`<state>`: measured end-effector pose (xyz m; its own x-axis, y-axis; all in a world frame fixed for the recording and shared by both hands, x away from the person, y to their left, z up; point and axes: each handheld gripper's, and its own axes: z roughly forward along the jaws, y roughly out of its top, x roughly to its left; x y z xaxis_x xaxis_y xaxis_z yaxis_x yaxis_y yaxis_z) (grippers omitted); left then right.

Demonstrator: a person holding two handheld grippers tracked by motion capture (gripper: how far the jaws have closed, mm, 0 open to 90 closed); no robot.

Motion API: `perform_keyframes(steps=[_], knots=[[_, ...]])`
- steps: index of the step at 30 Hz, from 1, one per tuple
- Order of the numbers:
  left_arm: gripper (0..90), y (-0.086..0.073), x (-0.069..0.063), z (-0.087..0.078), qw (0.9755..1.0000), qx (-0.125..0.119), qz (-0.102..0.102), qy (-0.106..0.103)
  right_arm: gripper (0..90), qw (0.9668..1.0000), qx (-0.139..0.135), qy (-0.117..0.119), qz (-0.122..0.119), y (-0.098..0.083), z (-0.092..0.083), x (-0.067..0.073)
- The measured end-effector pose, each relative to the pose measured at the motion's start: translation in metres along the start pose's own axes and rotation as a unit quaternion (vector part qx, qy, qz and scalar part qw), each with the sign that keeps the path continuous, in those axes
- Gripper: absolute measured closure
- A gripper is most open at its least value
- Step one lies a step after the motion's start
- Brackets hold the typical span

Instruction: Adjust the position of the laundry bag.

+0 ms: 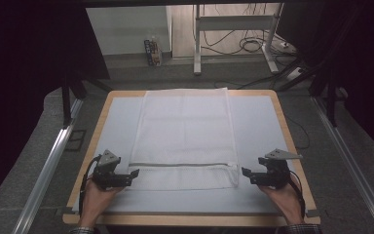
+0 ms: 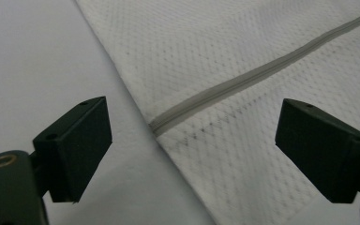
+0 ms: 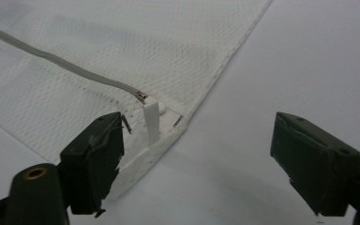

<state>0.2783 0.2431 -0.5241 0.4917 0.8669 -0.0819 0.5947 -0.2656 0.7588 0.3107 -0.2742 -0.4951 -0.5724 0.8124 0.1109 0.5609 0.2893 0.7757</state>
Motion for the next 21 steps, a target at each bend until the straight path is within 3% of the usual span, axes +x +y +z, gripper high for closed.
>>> perform_keyframes(steps=[6, 13, 21], knots=[[13.6, 0.003, 0.01, 0.011, 1.0, 0.002, 0.004, 0.006, 26.1, 0.9997, 0.012, -0.011, -0.02, 0.009, 0.012, 0.002], [18.3, 0.011, 0.016, 0.016, 0.9999, -0.006, 0.004, 0.011, 29.6, 0.9995, 0.022, -0.002, -0.022, 0.023, 0.026, -0.001], [27.6, 0.024, 0.023, 0.025, 0.9999, -0.01, 0.002, 0.007, 35.3, 0.9991, 0.014, -0.022, -0.035, 0.032, 0.035, -0.004]])
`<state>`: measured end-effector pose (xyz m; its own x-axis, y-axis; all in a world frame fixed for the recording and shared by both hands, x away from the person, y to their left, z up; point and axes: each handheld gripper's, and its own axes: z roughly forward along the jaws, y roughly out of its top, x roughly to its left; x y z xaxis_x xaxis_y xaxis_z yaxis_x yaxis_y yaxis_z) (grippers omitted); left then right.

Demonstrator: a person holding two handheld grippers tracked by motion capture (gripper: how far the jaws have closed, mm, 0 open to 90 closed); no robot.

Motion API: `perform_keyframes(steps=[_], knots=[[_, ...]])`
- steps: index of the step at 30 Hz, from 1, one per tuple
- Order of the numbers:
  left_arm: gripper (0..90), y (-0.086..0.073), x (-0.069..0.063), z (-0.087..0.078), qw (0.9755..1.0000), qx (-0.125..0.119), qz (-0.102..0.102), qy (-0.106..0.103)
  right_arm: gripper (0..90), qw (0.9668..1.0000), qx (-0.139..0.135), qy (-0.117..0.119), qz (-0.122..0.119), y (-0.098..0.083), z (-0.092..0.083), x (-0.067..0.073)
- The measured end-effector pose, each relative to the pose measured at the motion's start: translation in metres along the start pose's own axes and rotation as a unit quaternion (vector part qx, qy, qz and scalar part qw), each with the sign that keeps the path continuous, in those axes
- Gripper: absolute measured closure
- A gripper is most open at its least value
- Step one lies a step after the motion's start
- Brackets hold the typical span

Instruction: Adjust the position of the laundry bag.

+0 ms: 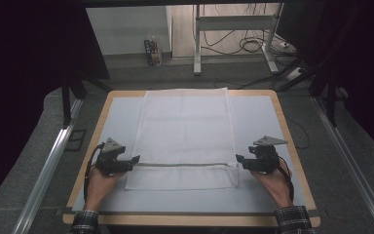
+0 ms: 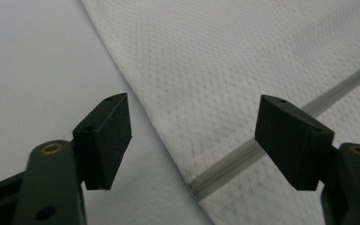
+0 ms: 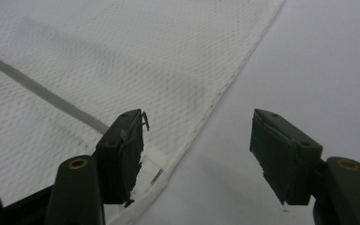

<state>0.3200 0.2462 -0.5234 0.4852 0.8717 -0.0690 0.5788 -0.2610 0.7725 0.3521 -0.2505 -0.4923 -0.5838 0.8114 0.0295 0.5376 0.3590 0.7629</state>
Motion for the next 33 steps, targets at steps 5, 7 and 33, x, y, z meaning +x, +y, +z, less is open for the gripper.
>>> perform_keyframes(steps=[5, 7, 33], knots=[[39.2, 0.005, 0.004, 0.006, 1.0, 0.006, 0.001, 0.001, 42.7, 0.9999, 0.013, -0.008, -0.009, 0.004, 0.011, -0.003], [41.3, 0.006, 0.006, 0.008, 1.0, 0.006, -0.003, 0.003, 46.0, 0.9998, 0.017, -0.006, -0.012, 0.006, 0.015, -0.003], [58.4, 0.011, 0.017, 0.047, 0.9979, 0.046, -0.032, 0.033, 68.2, 0.9973, 0.064, -0.019, -0.03, 0.018, 0.064, -0.004]])
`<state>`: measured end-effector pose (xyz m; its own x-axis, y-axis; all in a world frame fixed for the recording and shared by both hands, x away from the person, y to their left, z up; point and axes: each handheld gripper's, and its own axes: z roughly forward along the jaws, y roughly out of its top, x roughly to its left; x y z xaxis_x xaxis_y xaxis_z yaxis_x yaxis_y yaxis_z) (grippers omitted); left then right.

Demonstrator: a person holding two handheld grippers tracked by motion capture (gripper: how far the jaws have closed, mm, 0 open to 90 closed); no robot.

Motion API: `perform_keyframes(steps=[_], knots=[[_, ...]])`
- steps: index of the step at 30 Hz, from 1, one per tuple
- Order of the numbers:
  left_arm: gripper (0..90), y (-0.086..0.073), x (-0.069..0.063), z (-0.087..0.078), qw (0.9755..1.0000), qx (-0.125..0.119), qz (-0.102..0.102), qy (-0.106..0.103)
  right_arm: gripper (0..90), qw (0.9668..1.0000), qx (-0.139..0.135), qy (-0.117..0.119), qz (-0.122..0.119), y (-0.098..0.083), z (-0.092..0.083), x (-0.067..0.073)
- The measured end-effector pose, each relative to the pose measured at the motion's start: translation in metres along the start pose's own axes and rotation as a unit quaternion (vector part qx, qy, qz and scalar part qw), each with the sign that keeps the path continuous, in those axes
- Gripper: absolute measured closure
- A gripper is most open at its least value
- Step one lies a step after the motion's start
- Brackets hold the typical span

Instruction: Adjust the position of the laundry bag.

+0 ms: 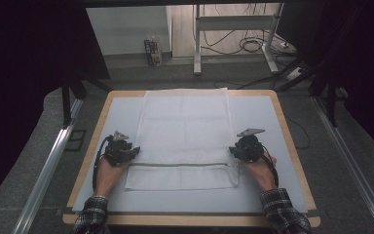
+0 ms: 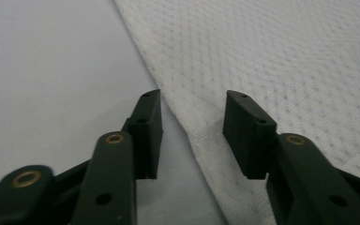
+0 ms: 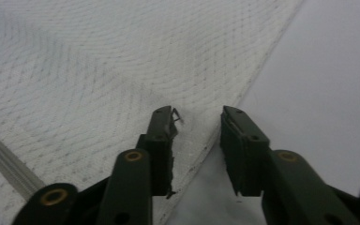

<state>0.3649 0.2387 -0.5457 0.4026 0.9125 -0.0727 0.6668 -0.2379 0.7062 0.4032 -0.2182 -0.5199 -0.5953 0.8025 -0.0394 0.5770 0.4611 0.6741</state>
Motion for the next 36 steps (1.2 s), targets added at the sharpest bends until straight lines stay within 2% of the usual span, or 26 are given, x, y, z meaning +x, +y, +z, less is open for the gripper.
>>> perform_keyframes(steps=[5, 6, 7, 11, 14, 17, 19, 25, 32, 36], knots=[[63.6, 0.003, -0.001, 0.001, 0.9999, 0.008, -0.013, 0.005, 85.6, 0.9999, 0.009, 0.006, -0.007, 0.002, 0.0, 0.003], [66.8, 0.004, -0.001, 0.001, 0.9999, 0.007, -0.013, 0.001, 87.4, 0.9999, 0.01, 0.008, -0.007, 0.002, 0.0, 0.003], [75.0, 0.004, -0.001, 0.001, 0.9999, 0.007, -0.013, -0.002, 88.0, 0.9999, 0.011, 0.011, -0.007, 0.003, 0.0, 0.004], [86.4, 0.006, -0.006, 0.001, 0.9999, 0.012, 0.003, -0.001, 88.5, 0.9997, 0.013, 0.004, -0.018, 0.003, -0.001, 0.006], [87.5, 0.006, -0.008, 0.001, 0.9999, 0.013, 0.009, -0.005, 88.4, 0.9997, 0.013, 0.003, -0.02, 0.003, -0.002, 0.006], [87.9, 0.006, -0.006, -0.001, 0.9992, 0.021, -0.005, -0.034, 88.1, 0.9998, 0.012, 0.006, -0.018, 0.001, -0.005, 0.004], [87.9, 0.006, -0.006, -0.001, 0.9989, 0.023, -0.006, -0.041, 88.2, 0.9998, 0.011, 0.007, -0.015, 0.0, -0.007, 0.003], [87.3, 0.004, -0.014, -0.005, 0.9985, 0.027, 0.014, -0.046, 88.1, 0.9998, -0.001, 0.008, -0.016, -0.004, -0.019, 0.002], [86.9, 0.002, -0.025, -0.011, 0.9977, 0.031, 0.036, -0.049, 88.0, 0.9996, 0.002, 0.019, -0.02, -0.013, -0.029, 0.0], [86.9, -0.001, -0.03, -0.017, 0.9973, 0.029, 0.04, -0.054, 88.0, 0.9995, 0.004, 0.022, -0.024, -0.016, -0.036, 0.0]])
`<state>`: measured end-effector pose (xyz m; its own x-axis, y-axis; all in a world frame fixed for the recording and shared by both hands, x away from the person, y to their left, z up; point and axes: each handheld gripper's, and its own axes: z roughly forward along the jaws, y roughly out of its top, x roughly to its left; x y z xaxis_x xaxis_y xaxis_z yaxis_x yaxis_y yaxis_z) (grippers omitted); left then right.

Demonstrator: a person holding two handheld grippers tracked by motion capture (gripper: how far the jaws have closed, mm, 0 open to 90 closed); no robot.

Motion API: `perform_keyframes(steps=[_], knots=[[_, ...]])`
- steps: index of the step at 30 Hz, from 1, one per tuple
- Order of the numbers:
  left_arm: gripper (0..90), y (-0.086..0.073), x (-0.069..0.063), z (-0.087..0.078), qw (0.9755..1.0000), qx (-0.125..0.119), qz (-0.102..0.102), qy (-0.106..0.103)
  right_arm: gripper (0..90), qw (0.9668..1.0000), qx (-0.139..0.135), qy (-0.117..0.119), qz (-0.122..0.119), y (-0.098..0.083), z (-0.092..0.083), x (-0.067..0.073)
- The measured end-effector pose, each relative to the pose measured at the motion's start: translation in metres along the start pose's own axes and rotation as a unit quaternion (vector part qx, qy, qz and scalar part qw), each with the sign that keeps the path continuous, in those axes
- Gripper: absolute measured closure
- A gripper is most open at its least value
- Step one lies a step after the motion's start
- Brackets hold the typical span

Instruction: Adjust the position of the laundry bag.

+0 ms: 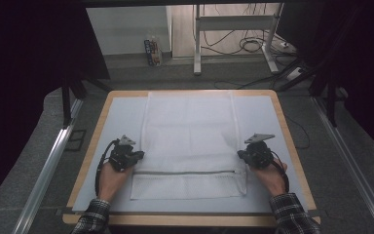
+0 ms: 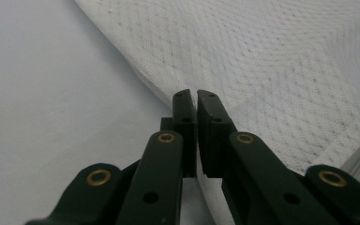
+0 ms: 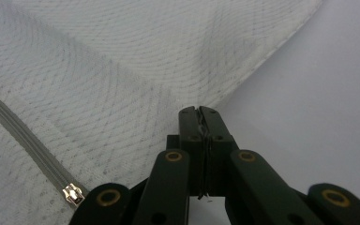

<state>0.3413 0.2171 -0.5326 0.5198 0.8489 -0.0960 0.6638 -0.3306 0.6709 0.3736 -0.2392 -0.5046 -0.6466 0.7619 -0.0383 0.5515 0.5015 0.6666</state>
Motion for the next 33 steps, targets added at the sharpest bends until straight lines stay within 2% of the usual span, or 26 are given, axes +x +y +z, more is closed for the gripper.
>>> perform_keyframes(steps=[6, 11, 15, 19, 26, 31, 33], knots=[[86.7, -0.004, -0.005, -0.005, 0.9999, 0.002, 0.003, -0.013, 88.0, 1.0, 0.0, 0.01, 0.0, -0.005, -0.01, -0.001], [86.4, -0.006, -0.01, -0.014, 0.9998, -0.012, 0.006, -0.013, 88.0, 0.9998, 0.001, 0.017, -0.001, -0.009, -0.019, 0.002], [86.2, -0.009, -0.017, -0.019, 0.9996, -0.018, 0.009, -0.019, 87.8, 0.9999, 0.002, 0.014, -0.006, -0.011, -0.024, 0.005], [86.0, -0.013, -0.024, -0.02, 0.9996, -0.007, 0.019, -0.017, 87.8, 0.9999, 0.006, 0.011, -0.011, -0.015, -0.029, 0.011], [85.9, -0.017, -0.033, -0.025, 0.9993, -0.009, 0.032, -0.019, 87.7, 0.9998, 0.009, 0.017, -0.006, -0.026, -0.039, 0.015], [85.9, -0.017, -0.039, -0.023, 0.9988, 0.0, 0.046, -0.017, 87.7, 0.9997, 0.011, 0.02, -0.007, -0.035, -0.046, 0.018], [85.9, -0.017, -0.041, -0.023, 0.9985, 0.004, 0.05, -0.022, 87.6, 0.9997, 0.011, 0.02, -0.007, -0.038, -0.049, 0.018]])
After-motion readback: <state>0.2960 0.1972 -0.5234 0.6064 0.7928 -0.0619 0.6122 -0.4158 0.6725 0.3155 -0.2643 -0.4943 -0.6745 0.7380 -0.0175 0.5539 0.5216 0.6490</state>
